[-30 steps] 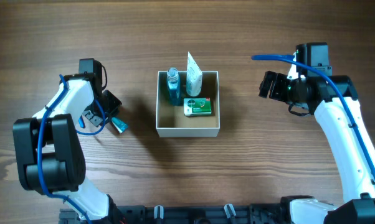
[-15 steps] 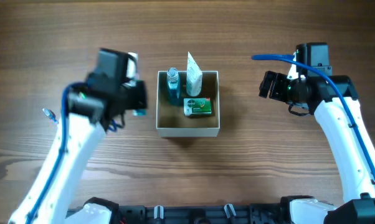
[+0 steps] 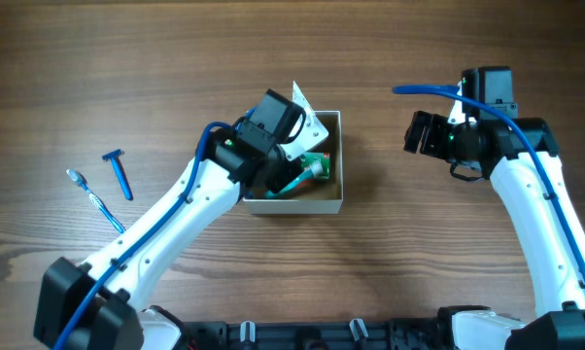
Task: Pack container
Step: 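Carry the Colgate toothpaste with the left gripper into the box, then grasp the blue razor with the left gripper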
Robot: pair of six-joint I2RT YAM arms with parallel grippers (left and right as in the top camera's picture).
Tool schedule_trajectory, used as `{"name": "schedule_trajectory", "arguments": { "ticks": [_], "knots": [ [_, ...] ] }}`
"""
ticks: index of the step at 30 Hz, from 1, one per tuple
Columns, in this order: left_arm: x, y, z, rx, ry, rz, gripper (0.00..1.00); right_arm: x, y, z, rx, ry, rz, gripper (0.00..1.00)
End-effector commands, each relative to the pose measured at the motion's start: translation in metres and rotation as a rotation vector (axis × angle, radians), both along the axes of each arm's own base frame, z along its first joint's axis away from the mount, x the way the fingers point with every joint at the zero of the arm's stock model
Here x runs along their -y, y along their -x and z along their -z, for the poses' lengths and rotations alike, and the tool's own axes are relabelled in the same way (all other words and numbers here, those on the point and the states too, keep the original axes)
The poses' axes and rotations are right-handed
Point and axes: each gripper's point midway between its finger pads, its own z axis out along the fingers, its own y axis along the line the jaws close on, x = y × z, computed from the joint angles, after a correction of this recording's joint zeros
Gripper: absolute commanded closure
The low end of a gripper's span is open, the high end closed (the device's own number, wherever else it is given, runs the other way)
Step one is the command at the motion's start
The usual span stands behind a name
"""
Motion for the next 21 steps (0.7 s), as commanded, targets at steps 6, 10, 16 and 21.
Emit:
{"name": "schedule_trajectory", "arguments": {
  "ticks": [6, 10, 16, 21],
  "knots": [
    [-0.066, -0.020, -0.080, 0.247, 0.054, -0.460, 0.33, -0.001, 0.001, 0.005, -0.012, -0.005, -0.012, 0.00],
    [-0.181, -0.010, -0.109, 0.272, 0.127, -0.934, 0.24, -0.001, 0.001, 0.005, -0.013, -0.005, -0.012, 0.00],
    [-0.310, -0.007, -0.036, -0.044, 0.296, -1.436, 0.20, -0.001, 0.002, 0.005, -0.016, -0.006, -0.012, 0.00],
    [-0.336, -0.014, 0.055, -0.301, 0.257, -1.554, 0.21, -0.001, 0.004, 0.006, -0.026, -0.006, -0.013, 0.00]
  ]
}}
